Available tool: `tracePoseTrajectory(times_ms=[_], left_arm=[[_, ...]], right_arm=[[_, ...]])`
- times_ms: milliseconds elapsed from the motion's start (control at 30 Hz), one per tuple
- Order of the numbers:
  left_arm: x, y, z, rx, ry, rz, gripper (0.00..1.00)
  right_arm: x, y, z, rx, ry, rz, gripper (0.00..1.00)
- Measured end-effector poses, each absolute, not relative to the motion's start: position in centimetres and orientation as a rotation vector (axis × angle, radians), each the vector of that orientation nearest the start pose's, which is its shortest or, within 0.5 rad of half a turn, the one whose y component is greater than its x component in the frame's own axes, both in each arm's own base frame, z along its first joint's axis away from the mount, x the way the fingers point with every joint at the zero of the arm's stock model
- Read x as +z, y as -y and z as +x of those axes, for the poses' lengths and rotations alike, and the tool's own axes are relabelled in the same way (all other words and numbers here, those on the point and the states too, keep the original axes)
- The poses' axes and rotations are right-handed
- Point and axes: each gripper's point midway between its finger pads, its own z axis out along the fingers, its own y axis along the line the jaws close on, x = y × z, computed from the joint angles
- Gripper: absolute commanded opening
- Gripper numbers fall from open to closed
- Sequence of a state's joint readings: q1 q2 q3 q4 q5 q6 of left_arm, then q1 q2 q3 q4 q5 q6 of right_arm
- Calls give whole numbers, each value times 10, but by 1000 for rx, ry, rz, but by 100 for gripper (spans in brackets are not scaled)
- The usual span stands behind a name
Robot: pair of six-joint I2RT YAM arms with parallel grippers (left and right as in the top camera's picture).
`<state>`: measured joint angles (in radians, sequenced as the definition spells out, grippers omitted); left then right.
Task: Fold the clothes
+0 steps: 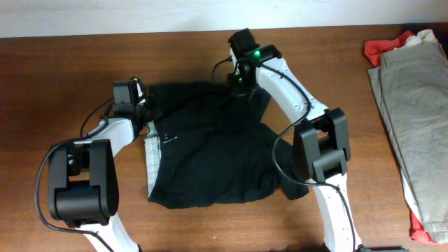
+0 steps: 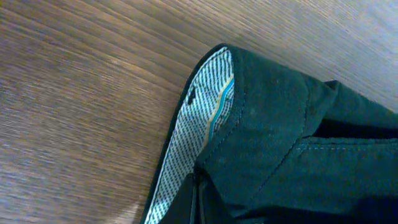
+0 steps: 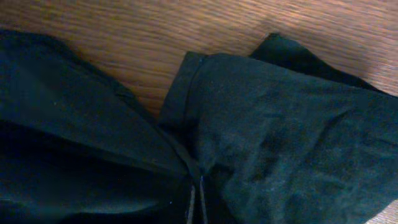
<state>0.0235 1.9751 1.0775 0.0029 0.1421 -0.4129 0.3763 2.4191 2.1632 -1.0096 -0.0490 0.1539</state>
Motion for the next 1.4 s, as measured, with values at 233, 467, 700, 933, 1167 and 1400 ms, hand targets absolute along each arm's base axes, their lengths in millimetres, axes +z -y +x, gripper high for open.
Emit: tracePoseTrajectory(times_ms=[233, 467, 700, 933, 1167, 1400], left_arm=[[6, -38, 471, -192, -2423, -615, 2], [14, -36, 481, -213, -2376, -602, 77], [27, -32, 494, -272, -2304, -593, 87], [30, -23, 497, -337, -2292, -603, 58], [35, -24, 502, -367, -2251, -653, 77], [34, 16, 501, -451, -2287, -585, 72]], right_arm=[[49, -139, 524, 55, -2842, -149, 4], [42, -265, 478, 138, -2780, -566, 4], [25, -286, 455, 204, -2815, -641, 4], [7, -330, 425, 235, -2809, -777, 4], [7, -331, 425, 242, -2818, -754, 4], [7, -331, 425, 244, -2818, -748, 4]])
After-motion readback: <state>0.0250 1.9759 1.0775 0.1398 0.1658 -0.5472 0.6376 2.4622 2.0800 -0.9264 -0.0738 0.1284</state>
